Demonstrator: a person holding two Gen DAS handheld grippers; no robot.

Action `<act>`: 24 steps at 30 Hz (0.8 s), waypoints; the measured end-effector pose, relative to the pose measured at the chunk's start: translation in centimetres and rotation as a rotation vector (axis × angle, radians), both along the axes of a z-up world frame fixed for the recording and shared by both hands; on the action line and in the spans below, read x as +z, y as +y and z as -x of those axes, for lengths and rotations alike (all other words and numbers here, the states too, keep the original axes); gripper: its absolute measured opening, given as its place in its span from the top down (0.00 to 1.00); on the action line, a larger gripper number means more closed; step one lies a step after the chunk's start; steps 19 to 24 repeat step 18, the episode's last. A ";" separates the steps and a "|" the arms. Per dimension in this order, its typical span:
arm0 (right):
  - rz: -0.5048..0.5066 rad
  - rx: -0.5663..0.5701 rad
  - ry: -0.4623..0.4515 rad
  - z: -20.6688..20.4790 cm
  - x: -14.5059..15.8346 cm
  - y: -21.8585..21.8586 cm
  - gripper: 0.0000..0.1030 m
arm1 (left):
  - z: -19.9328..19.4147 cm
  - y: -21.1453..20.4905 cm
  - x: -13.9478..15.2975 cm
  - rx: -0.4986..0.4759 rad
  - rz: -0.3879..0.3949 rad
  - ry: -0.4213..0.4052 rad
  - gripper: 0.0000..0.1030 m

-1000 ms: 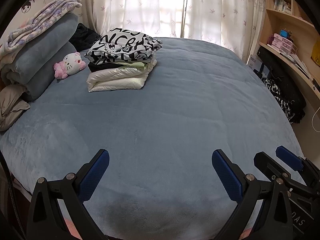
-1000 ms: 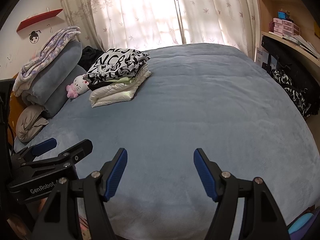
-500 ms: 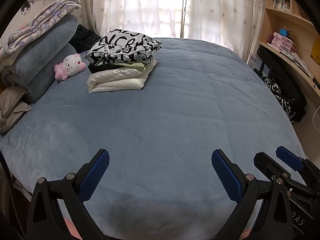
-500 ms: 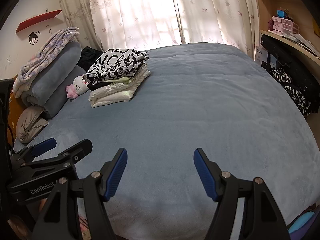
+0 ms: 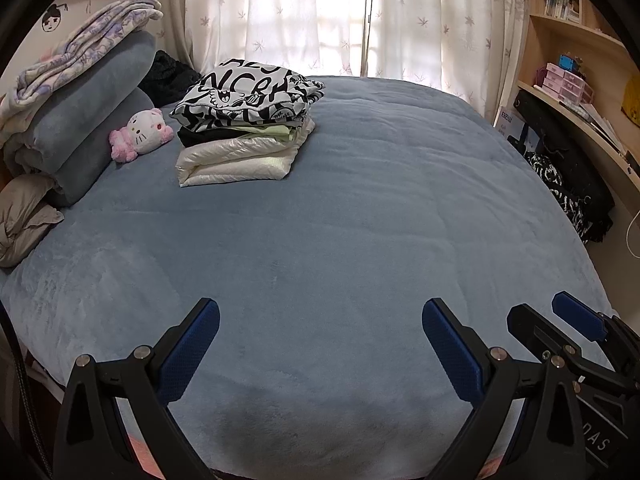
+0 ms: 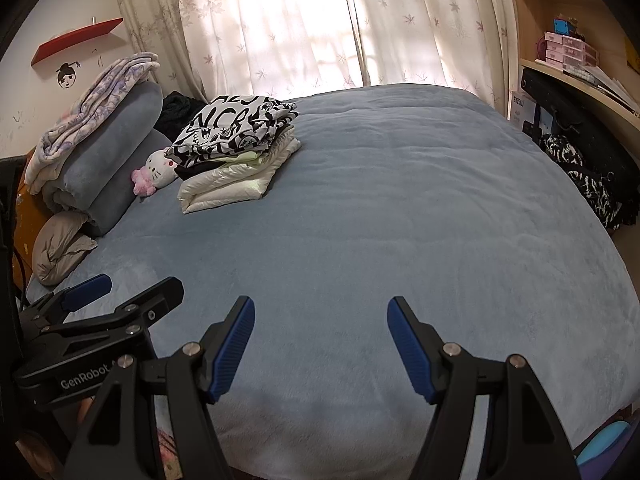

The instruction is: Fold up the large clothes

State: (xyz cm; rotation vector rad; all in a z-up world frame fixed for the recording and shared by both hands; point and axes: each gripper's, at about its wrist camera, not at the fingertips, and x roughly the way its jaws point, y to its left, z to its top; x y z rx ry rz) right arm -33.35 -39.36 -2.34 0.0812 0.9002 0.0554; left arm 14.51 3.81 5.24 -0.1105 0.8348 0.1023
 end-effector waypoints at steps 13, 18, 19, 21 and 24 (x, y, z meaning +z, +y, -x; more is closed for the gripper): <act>0.003 -0.006 0.004 0.3 -0.3 0.8 0.33 | 0.3 0.5 -0.4 -0.003 0.000 0.005 0.03; 0.006 -0.008 0.011 0.7 -0.8 1.2 0.33 | 0.5 0.8 -0.8 -0.003 0.005 0.012 0.03; 0.006 -0.008 0.011 0.7 -0.8 1.2 0.33 | 0.5 0.8 -0.8 -0.003 0.005 0.012 0.03; 0.006 -0.008 0.011 0.7 -0.8 1.2 0.33 | 0.5 0.8 -0.8 -0.003 0.005 0.012 0.03; 0.006 -0.008 0.011 0.7 -0.8 1.2 0.33 | 0.5 0.8 -0.8 -0.003 0.005 0.012 0.03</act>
